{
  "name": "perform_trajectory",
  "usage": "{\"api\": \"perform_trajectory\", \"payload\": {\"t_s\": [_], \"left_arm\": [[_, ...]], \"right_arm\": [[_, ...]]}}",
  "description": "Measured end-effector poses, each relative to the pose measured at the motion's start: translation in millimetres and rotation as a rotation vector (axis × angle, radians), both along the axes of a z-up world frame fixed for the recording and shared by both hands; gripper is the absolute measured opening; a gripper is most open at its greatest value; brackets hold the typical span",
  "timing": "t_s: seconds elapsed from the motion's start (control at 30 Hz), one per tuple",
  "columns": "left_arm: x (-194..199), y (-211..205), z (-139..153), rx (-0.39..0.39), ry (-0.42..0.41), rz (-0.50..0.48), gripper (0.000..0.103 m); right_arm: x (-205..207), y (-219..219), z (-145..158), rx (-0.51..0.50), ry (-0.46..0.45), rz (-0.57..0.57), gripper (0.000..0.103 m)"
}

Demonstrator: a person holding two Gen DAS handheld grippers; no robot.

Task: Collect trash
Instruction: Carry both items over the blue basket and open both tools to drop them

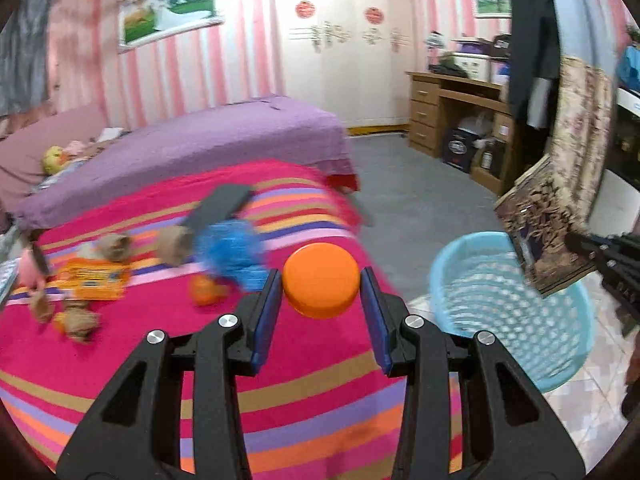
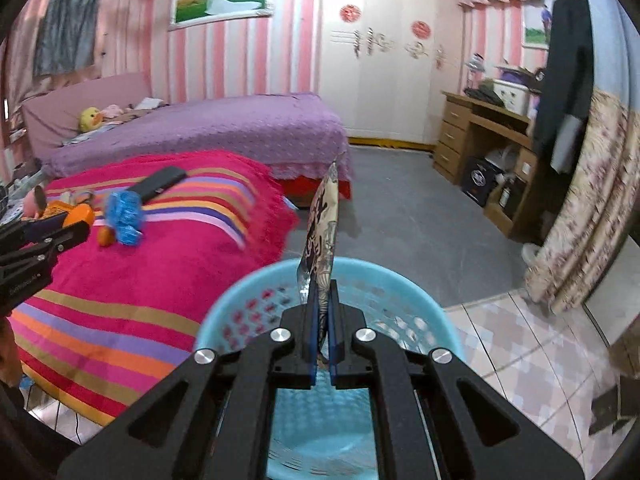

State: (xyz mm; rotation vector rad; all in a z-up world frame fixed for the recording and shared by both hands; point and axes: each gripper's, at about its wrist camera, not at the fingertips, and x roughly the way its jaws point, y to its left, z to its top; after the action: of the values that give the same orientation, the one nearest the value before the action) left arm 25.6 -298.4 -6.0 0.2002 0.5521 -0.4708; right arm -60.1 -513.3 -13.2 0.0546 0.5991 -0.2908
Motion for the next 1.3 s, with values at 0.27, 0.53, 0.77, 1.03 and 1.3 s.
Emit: {"api": "perform_trajectory", "payload": {"t_s": [0.27,0.53,0.77,1.03,1.3], "left_arm": [[2,-89,-26,-0.026,0.092,-0.108,0.039],[16,-148,-62,0.040,0.127,-0.148,0.039],[32,-143,-62,0.018,0.116,-0.103,0.069],[44,-108,-42,-0.019,0.045,-0.026,0.092],[50,-58,-28,-0.033,0.033,0.039,0.094]], "right_arm": [[-12,-40,-11,0.050,0.014,-0.077,0.004],[-11,-64,-28,0.100,0.033,-0.131,0.004],[-8,-66,-42,0.127,0.030,-0.133,0.004],[0,-62,-54,0.124,0.048,-0.130,0.004],[10,-54,-50,0.072,0.043,-0.201,0.070]]}}
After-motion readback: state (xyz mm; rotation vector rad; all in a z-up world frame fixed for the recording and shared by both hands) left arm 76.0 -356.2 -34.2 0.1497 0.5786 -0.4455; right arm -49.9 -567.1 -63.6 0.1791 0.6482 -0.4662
